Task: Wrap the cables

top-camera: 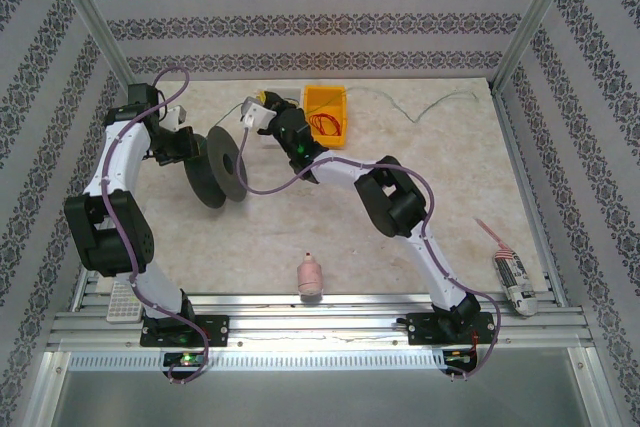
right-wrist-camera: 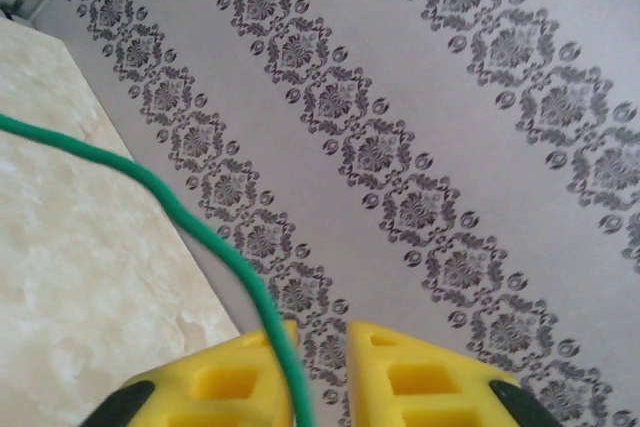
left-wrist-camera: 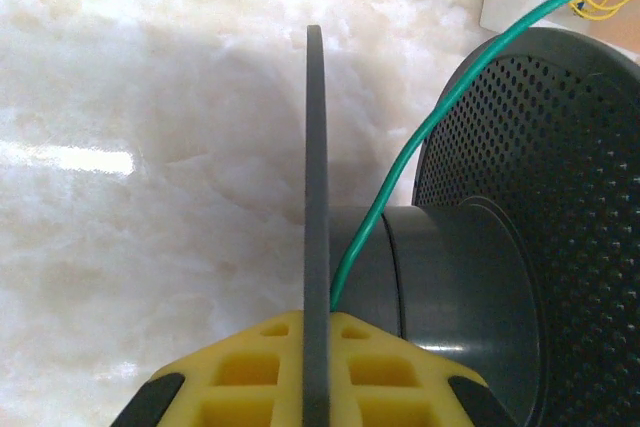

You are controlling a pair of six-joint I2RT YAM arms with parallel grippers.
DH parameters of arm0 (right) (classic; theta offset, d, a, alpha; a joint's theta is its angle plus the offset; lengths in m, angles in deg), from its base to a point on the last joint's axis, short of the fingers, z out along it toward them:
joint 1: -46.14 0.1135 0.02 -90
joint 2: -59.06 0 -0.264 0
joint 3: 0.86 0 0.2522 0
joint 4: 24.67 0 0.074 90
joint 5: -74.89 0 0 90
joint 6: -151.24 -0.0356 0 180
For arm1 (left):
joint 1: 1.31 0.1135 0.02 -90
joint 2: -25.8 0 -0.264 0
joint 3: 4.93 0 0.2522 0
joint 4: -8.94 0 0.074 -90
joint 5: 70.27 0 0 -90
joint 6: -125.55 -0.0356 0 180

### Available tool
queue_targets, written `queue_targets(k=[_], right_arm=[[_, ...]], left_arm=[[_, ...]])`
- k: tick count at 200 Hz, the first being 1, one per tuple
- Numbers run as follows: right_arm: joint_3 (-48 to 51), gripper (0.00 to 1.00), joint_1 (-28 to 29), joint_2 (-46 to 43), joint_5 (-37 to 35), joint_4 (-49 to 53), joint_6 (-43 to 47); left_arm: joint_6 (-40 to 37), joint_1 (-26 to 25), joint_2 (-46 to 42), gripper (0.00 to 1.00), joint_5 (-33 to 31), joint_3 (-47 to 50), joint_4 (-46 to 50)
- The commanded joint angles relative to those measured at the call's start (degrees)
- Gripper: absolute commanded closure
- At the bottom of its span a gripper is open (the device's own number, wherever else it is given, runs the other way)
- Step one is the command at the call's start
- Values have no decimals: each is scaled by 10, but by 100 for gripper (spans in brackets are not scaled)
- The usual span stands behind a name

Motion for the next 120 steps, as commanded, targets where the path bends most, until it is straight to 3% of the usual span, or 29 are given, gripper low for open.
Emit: queue_targets(k=[1,44,60,120], right_arm=[[35,62,-14,-55,59,16,-59],[104,15,-39,-195,240,161,-159],[125,6,-52,-248,298,209,-193],[227,2,-118,-455,393,313,-254]], left_arm=[[-5,-9,-45,100,16,-42,23],[-21,-16,-70,100,3,-140,77],[-29,-19,-70,100,-4,-175,95],[-43,-33,-79,100,-10,-272,140]])
